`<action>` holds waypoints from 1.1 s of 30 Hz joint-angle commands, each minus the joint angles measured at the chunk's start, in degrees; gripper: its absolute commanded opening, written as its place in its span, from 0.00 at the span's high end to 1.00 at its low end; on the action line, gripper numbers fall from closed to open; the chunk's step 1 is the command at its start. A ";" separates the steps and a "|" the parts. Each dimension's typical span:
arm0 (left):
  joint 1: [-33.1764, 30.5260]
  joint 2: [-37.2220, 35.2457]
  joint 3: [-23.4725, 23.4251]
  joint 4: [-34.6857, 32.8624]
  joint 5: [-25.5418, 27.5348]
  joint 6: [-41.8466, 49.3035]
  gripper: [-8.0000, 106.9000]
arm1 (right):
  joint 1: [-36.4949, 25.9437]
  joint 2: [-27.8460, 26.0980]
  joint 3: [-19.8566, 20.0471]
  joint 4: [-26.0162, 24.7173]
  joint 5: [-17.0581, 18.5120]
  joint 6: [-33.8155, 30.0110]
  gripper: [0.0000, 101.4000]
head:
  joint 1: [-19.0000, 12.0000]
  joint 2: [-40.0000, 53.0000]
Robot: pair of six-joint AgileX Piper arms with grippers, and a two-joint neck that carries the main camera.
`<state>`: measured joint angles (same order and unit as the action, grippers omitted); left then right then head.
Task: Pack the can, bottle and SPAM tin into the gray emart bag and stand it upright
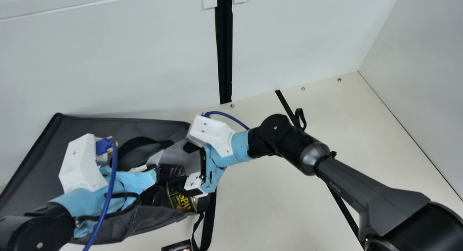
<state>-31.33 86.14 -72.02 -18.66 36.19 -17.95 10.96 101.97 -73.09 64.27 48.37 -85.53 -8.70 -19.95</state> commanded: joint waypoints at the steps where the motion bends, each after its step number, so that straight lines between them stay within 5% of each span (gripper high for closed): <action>1: 0.00 0.00 0.00 0.00 0.00 0.00 1.00 | -0.54 -0.35 0.19 0.29 0.66 -0.34 0.06 | -1.30 -0.05; 13: 0.00 0.00 0.00 0.00 0.00 0.00 1.00 | -4.50 -4.96 2.82 0.50 1.76 -0.96 0.06 | -1.30 -0.05; 33: 0.00 0.00 0.00 0.00 0.00 0.00 1.00 | -11.63 -20.22 12.68 -2.92 -4.98 7.20 0.06 | -1.30 -0.05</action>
<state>-31.33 86.14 -72.02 -18.66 36.19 -17.95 -0.20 82.85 -60.89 61.72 43.74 -78.96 -8.70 -19.86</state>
